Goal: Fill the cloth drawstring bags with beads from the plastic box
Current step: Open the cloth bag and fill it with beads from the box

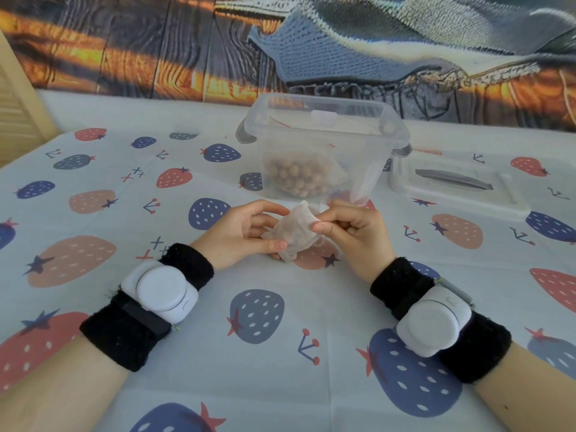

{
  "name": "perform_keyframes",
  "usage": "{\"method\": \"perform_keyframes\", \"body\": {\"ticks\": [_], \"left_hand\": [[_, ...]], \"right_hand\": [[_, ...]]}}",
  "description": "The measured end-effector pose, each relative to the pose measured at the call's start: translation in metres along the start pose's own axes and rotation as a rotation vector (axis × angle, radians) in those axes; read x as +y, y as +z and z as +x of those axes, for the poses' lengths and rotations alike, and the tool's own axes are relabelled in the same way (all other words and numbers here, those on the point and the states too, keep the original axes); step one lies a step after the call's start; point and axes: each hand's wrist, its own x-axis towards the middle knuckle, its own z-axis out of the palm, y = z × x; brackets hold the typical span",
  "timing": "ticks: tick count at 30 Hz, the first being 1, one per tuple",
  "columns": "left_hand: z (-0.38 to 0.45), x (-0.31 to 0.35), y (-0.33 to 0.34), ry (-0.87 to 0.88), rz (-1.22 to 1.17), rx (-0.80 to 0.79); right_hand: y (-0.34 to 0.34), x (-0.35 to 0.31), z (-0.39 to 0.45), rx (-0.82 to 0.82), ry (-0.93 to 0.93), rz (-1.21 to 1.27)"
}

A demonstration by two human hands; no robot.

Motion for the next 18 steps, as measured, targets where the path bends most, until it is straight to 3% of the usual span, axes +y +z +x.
{"method": "perform_keyframes", "body": {"ticks": [5,9,12,14,18], "left_hand": [[0.001,-0.002,-0.002,0.017,0.034,0.039],[0.001,-0.003,-0.003,0.054,0.054,0.086],[0.001,-0.002,-0.003,0.084,0.088,0.105],[0.000,-0.002,-0.003,0.099,0.092,0.120],[0.000,-0.002,-0.002,0.112,0.088,0.153]], "right_hand": [[-0.002,-0.012,-0.001,0.090,0.109,0.134],[-0.016,-0.008,0.010,0.349,0.597,0.622],[-0.020,0.000,0.015,0.440,0.796,0.890],[-0.020,0.003,0.015,0.375,0.822,0.908],[-0.015,-0.004,0.010,0.052,0.790,0.696]]}}
